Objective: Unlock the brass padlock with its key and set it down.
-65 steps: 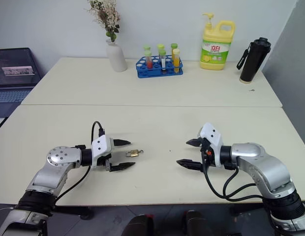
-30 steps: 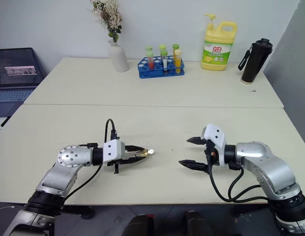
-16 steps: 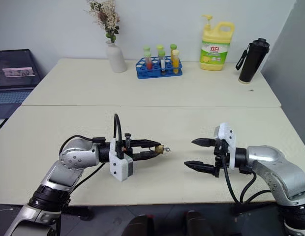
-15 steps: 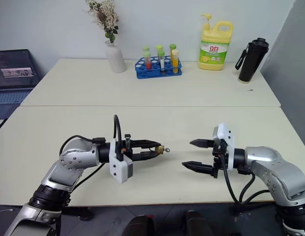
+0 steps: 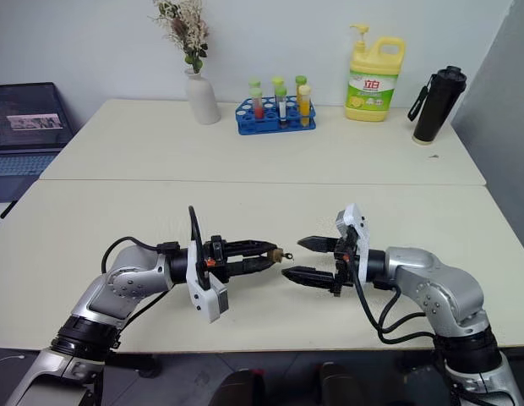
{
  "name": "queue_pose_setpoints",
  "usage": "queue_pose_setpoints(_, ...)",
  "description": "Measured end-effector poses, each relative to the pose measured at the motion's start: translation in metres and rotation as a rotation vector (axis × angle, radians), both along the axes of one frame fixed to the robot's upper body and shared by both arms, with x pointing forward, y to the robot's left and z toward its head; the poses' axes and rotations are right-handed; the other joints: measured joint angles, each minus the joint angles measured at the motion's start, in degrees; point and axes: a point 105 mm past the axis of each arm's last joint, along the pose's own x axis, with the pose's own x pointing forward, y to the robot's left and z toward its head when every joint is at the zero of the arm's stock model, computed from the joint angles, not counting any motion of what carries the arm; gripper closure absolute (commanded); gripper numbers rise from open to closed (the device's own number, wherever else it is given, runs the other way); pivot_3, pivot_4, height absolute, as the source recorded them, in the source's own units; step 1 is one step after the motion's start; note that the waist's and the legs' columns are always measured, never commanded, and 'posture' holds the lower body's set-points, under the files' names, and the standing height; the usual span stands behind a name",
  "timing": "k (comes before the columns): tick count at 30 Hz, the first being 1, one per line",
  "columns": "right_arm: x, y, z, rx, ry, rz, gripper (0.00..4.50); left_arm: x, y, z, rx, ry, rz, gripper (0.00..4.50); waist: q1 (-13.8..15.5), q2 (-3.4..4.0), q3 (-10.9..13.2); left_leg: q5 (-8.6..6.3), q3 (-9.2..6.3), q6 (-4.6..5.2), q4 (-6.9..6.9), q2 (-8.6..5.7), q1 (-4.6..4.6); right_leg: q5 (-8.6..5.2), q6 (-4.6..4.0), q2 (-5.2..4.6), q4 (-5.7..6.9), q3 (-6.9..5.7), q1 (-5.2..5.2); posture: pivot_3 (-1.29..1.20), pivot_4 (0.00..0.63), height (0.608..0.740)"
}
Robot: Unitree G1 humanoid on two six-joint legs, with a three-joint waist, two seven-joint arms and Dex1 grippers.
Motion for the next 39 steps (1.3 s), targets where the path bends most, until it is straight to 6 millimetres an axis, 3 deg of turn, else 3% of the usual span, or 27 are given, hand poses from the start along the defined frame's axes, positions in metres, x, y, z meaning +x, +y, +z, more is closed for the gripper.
queue_pose_setpoints(2, 0.000, 0.002, 0.001, 0.006, 0.010, 0.006, 0.95, -0.001, 0.000, 0.001, 0.002, -0.009, 0.000, 3.54, 0.0, 0.00, 0.0, 0.00, 0.00, 0.00, 0.00, 0.00, 0.00, 0.00, 0.00, 0.00, 0.00, 0.00, 0.00, 0.00, 0.150, 0.740)
queue_pose_setpoints(11, 0.002, 0.006, 0.005, 0.010, 0.019, 0.015, 4.36, -0.002, -0.001, 0.001, 0.002, -0.041, -0.003, 3.54, 0.0, 0.00, 0.0, 0.00, 0.00, 0.00, 0.00, 0.01, 0.00, 0.00, 0.00, 0.00, 0.00, -0.01, 0.00, 0.00, 0.150, 0.740)
queue_pose_setpoints(12, 0.002, 0.006, 0.004, 0.009, 0.025, 0.016, 4.50, -0.002, -0.001, 0.002, -0.001, -0.043, -0.002, 3.54, 0.0, 0.00, 0.0, 0.00, 0.00, 0.00, 0.00, 0.01, 0.00, 0.00, 0.00, 0.00, 0.00, -0.01, 0.00, 0.00, 0.150, 0.740)
queue_pose_setpoints(23, 0.000, 0.006, 0.004, 0.012, 0.082, 0.036, 4.50, -0.004, -0.001, 0.001, 0.001, -0.073, -0.014, 3.54, 0.0, 0.00, 0.0, 0.00, 0.00, 0.00, 0.00, 0.01, 0.00, 0.00, 0.00, -0.01, 0.00, -0.01, 0.00, 0.00, 0.150, 0.740)
queue_pose_setpoints(33, 0.006, 0.003, 0.004, -0.009, 0.415, 0.085, 4.50, -0.006, -0.001, -0.003, 0.022, -0.126, -0.063, 3.54, 0.0, 0.00, 0.0, 0.00, 0.02, 0.00, 0.00, 0.02, -0.01, 0.04, -0.06, -0.04, 0.01, -0.02, 0.00, 0.00, 0.150, 0.740)
queue_pose_setpoints(39, 0.012, 0.004, 0.007, -0.014, 0.497, 0.071, 4.50, -0.002, 0.000, -0.003, 0.022, -0.162, -0.045, 3.54, -0.1, 0.01, 0.0, 0.00, 0.00, 0.00, -0.02, 0.02, -0.05, 0.03, -0.04, -0.05, 0.01, -0.03, -0.03, 0.00, 0.150, 0.740)
